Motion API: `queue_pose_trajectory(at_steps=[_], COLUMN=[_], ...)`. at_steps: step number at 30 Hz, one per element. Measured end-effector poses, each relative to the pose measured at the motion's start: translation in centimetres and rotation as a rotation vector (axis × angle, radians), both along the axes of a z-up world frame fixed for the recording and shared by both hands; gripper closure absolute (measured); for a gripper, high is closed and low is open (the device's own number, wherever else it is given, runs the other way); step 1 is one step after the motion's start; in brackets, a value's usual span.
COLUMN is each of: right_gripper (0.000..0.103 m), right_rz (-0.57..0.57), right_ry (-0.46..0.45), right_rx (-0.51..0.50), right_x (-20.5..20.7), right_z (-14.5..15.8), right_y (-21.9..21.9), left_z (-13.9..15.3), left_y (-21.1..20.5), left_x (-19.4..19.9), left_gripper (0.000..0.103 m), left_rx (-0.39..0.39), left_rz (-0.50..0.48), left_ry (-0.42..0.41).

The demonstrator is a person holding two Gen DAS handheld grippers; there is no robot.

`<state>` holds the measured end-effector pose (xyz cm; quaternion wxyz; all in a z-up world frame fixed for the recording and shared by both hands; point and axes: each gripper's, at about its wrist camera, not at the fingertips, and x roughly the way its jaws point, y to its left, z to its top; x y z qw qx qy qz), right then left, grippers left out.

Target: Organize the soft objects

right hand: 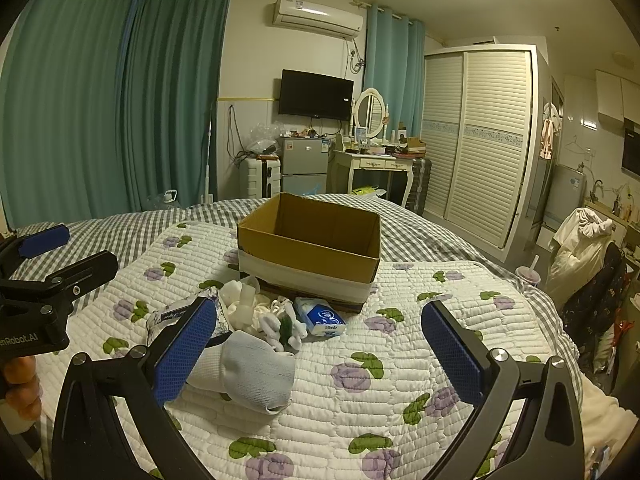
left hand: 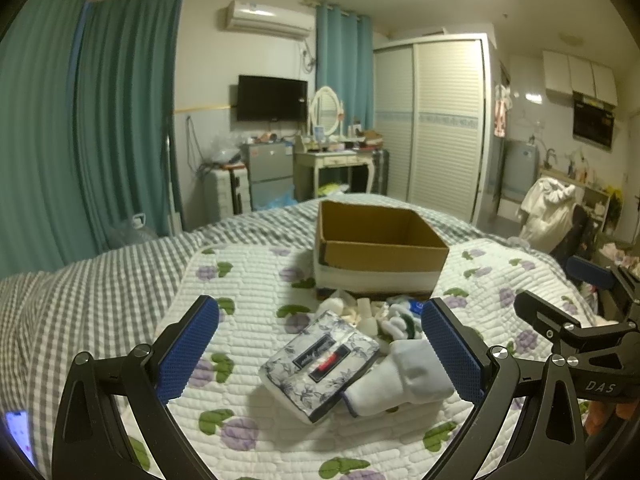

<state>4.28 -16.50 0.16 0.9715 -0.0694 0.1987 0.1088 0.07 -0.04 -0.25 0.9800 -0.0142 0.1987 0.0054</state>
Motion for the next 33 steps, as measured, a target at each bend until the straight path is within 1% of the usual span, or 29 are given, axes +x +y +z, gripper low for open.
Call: queue_pose_trajectory(at_steps=[33], right_gripper=[0.0], right_rz=[0.001], right_ry=[0.008], right_rx=[0.002], right_x=[0.07], right_z=[-0.31], right_y=[0.21], left_z=[0.08], left_y=[0.17], left_x=[-0.13], left_gripper=[0.0], left_rx=[0.001], left_rz=[0.002], left_ry=[-0.002])
